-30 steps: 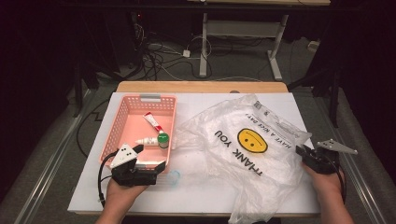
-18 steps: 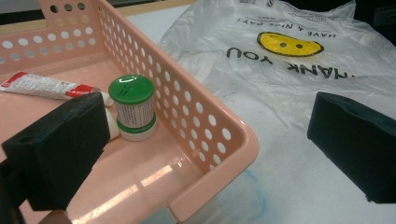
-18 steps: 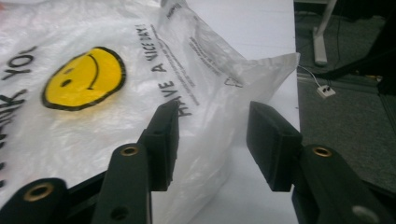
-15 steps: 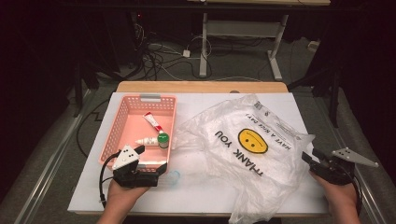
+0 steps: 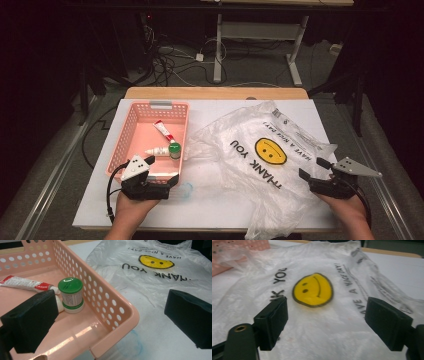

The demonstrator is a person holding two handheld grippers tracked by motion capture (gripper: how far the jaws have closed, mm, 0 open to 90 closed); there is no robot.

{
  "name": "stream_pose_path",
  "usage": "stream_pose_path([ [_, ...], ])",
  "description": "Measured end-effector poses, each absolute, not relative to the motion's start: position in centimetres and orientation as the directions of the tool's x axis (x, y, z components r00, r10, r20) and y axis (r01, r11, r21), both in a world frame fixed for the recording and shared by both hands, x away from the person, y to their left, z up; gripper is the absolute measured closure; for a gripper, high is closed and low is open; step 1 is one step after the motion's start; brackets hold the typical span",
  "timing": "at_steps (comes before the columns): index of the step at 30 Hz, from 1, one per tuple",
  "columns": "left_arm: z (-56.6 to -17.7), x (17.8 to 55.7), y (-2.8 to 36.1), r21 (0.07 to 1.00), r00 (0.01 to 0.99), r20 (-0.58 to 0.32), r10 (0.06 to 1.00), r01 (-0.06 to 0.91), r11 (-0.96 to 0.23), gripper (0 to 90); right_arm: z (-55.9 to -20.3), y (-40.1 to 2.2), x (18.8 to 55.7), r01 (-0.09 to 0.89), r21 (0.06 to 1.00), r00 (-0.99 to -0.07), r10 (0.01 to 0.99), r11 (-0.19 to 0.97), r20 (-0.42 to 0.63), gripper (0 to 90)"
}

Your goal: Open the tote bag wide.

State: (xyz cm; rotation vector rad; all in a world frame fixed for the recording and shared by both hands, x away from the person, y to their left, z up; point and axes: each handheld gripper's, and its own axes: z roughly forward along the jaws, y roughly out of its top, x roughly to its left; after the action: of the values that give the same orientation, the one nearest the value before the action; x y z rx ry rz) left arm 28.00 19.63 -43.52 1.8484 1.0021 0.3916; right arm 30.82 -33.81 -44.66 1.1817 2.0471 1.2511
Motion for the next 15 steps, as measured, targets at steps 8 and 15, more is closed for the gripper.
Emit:
stream_pose_path([
  [8,-43.7,27.9,19.4,0.865,0.612,-0.14,0.779,0.459,-0.205,0.0,-44.6,-31.0,31.1,0.421,0.872,-0.58,0.814,0.248,0.048,5.7],
  [15,-43.7,27.9,19.3,0.865,0.619,-0.138,0.773,0.455,-0.21,0.0,-44.4,-28.7,31.6,0.402,0.875,-0.597,0.801,0.269,0.028,0.0],
])
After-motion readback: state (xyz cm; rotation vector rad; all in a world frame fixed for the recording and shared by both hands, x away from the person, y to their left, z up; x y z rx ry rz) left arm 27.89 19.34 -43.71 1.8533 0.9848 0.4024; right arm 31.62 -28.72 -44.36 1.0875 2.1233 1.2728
